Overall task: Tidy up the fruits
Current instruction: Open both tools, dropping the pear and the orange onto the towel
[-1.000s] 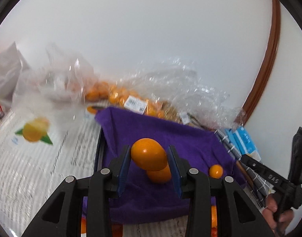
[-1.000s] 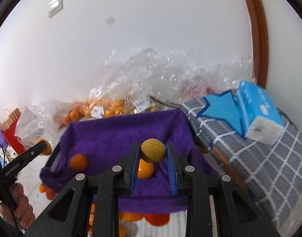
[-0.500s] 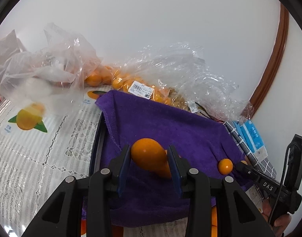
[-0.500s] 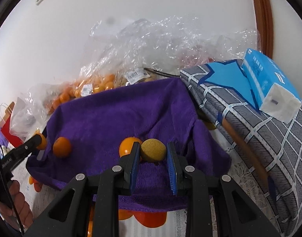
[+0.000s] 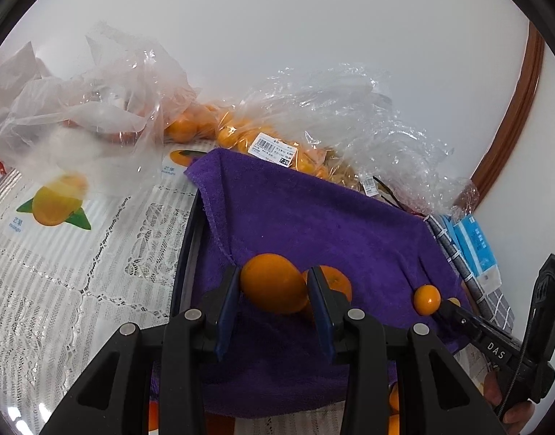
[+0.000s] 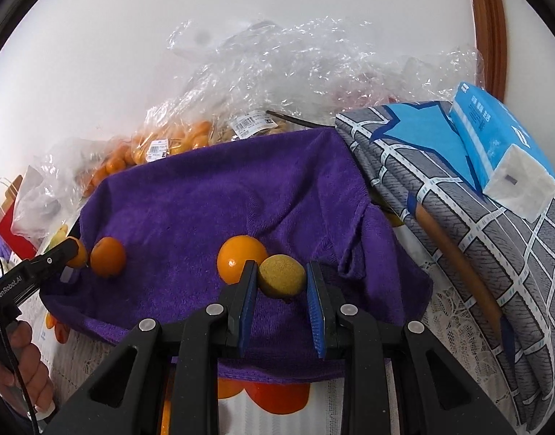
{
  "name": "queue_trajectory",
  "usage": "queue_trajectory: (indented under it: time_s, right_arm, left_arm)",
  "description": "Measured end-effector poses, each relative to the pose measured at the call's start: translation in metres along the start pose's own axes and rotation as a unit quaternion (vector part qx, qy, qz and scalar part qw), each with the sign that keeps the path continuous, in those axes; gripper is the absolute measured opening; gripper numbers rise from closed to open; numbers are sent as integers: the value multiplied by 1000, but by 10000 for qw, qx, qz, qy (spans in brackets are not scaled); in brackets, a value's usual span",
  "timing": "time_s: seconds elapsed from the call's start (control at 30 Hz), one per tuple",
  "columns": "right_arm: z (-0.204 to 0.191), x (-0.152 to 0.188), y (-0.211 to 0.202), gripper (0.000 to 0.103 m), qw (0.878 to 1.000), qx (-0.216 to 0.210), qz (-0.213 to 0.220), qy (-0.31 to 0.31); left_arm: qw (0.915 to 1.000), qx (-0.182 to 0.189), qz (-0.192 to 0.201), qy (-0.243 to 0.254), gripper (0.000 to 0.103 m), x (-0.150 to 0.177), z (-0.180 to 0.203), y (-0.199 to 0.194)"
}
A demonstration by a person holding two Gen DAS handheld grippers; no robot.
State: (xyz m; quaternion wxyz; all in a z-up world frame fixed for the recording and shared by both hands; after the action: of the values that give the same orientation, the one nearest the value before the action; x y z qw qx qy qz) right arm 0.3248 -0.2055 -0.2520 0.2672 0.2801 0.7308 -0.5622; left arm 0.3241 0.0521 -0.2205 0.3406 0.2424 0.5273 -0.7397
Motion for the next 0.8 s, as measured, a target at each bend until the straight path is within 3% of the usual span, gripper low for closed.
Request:
queue_trajectory:
  time_s: [0.2,0.43,0.57,0.8]
  right_arm:
    - [-1,1,-1,28,9999,77,3,-69]
    - [-10,1,-18,48,9978,361,329,-437]
    - [-12,-2,-26,48,9959,429,523,-598]
    - [-10,1,-39,48,9961,413,609,-496]
  left_arm:
    - [10000,37,-32,28,36,-1,2,2]
    - [9999,114,-36,67,38,-1,4,1]
    - [9999,155,-4,5,43,-2,2,-2]
    - [9998,118,174,71,44,-4,4,-8]
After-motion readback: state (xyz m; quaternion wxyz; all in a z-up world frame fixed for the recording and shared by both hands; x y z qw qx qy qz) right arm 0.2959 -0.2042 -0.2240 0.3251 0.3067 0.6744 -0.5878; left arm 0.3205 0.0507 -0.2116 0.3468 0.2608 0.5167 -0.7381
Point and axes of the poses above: each gripper's, at about its wrist camera, not at the fingertips, and y roughly the way its jaws point, z to its right, x to its underside, the point moved 7 cm from there along y, roughly the way its jaws point, and after that the axes turned 2 degrees about -x, right-handed, at the moved point
